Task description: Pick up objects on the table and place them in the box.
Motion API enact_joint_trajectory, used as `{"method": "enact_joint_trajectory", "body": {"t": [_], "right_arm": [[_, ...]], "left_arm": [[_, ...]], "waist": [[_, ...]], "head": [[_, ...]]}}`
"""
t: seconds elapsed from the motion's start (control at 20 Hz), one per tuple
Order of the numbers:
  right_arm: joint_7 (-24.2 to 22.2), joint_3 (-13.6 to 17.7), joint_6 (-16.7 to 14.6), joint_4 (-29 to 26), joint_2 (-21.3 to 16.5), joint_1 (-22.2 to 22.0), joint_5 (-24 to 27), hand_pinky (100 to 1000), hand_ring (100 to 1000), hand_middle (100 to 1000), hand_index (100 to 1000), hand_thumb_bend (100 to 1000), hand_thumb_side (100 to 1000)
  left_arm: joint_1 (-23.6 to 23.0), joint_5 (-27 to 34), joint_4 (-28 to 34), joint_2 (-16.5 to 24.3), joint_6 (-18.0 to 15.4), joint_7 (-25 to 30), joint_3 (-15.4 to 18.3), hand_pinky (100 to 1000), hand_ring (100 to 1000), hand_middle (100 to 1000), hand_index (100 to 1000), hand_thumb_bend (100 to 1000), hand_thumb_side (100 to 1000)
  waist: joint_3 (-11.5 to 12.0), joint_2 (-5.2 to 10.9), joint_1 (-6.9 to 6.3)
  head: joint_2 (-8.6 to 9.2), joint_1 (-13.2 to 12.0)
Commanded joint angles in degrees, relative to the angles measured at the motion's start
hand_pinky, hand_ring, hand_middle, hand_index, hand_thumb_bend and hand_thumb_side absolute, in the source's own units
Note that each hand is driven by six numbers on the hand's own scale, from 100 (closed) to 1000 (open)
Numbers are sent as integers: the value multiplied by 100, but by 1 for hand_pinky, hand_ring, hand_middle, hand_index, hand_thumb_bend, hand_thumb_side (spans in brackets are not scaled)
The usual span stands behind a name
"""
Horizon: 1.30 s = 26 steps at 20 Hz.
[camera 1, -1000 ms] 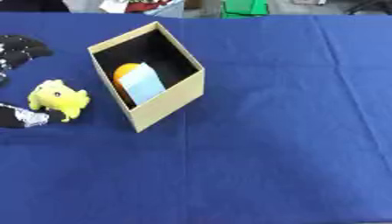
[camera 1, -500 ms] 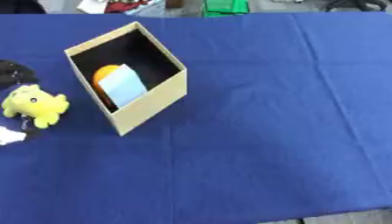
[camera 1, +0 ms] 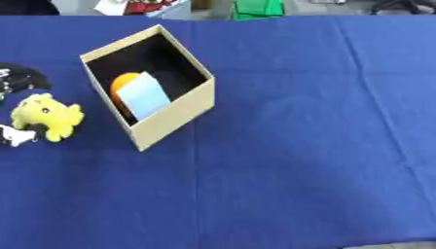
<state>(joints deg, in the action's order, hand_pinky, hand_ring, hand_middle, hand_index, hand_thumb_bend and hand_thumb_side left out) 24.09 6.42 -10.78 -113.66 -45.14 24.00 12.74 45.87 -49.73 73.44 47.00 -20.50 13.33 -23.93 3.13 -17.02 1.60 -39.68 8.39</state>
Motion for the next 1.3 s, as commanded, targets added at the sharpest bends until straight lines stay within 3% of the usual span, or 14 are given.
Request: {"method": "enact_joint_trajectory", "body": {"t": [0.05, 0.4, 0.55, 0.7, 0.85, 0.95, 1.15, 1.3], "right_arm": [[29, 96, 7, -93, -94, 26, -1, 850, 857, 818, 933, 100, 811], [41, 102, 3, -93, -66, 35, 11, 850, 857, 818, 933, 100, 811], [53, 105, 3, -93, -60, 32, 17, 851, 857, 818, 931, 100, 812], [43, 99, 1, -93, -58, 26, 25, 853, 858, 813, 931, 100, 810], [20, 92, 11, -93, -55, 23, 33, 853, 858, 812, 931, 100, 812], [7, 88, 19, -93, -52, 19, 35, 854, 858, 811, 930, 100, 811], [-21, 70, 61, -93, -39, 54, 36, 855, 859, 810, 930, 100, 810], [-35, 49, 137, -93, -27, 113, 20, 855, 859, 810, 930, 100, 810]], "left_arm": [[185, 173, 12, 26, 156, 298, 148, 827, 882, 842, 904, 196, 634], [365, 240, -202, -164, 318, 960, 146, 833, 885, 855, 907, 194, 573], [389, 192, -247, -179, 314, 1245, 149, 838, 886, 864, 916, 109, 498], [427, 236, -246, -168, 300, 1534, 170, 842, 888, 873, 931, 239, 526], [493, 311, -125, -127, 329, 1825, 222, 849, 891, 870, 932, 476, 583], [541, 384, -18, -105, 371, 2014, 269, 850, 890, 865, 930, 491, 590], [628, 553, 210, -57, 508, 2385, 368, 846, 889, 862, 925, 411, 613], [672, 730, 420, -7, 642, 2657, 448, 848, 889, 862, 923, 421, 621]], "waist": [[-10, 82, -5], [-46, 54, 2], [-54, 37, -1], [-50, 27, -11], [-39, 25, -21], [-34, 27, -28], [-33, 35, -37], [-28, 47, -46]], "head": [[73, -63], [124, -154], [141, -165], [152, -163], [158, -153], [160, -150], [166, -140], [158, -134]]}}
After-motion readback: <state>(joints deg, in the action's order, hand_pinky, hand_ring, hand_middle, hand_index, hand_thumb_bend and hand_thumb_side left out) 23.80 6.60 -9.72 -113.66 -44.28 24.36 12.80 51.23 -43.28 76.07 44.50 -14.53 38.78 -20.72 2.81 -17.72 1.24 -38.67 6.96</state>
